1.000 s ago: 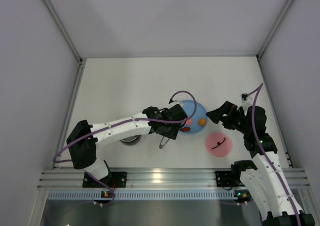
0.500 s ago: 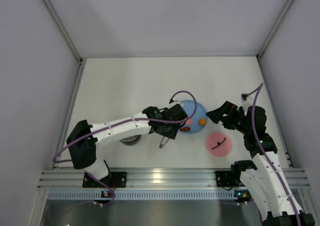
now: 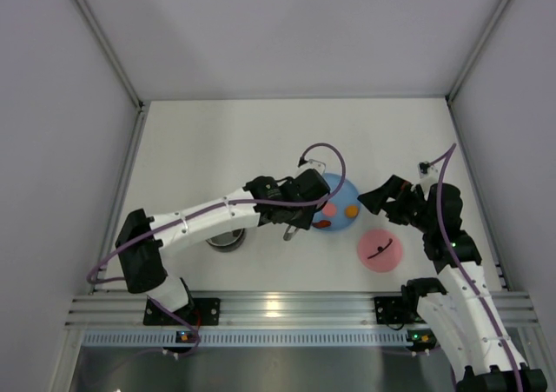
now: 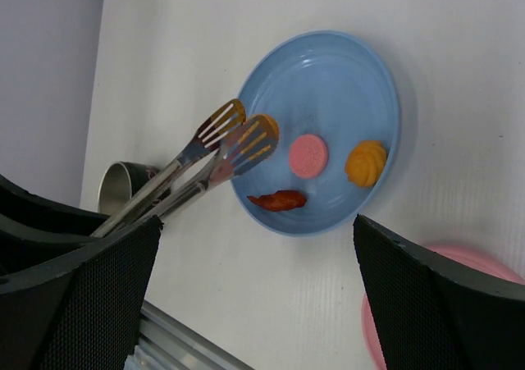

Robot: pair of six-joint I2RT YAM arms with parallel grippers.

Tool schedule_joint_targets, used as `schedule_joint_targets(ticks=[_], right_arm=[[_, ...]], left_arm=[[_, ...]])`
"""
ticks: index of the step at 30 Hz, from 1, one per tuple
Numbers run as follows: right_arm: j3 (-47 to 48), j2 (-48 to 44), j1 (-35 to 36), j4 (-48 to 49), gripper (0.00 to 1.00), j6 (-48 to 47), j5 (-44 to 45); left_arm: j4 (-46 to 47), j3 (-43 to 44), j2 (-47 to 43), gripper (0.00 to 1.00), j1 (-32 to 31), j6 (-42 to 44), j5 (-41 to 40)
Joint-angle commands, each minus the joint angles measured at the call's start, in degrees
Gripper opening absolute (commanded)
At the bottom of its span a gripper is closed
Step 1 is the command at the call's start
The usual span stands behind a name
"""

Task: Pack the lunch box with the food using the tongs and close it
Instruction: Pick up the fake food from the plate, then place the fake food in the packing box.

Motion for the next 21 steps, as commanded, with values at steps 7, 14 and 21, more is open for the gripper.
schedule_joint_targets(ticks=[7, 14, 21], right_arm=[[2.15, 0.68, -0.67, 0.54, 0.99, -0.79, 0.04], [2.59, 1.12, -0.67, 0.71, 1.0, -0.97, -0.31], [0.92, 1.82, -0.67, 3.17, 0.99, -0.79, -0.66]], left_arm=[[-3.73, 5.34, -4.92, 0.38, 0.23, 0.79, -5.83], [-8.03, 0.24, -13.88, 0.38, 0.23, -2.98, -7.85], [-21.1, -5.12, -28.98, 0.38, 0.23, -9.48, -11.01]])
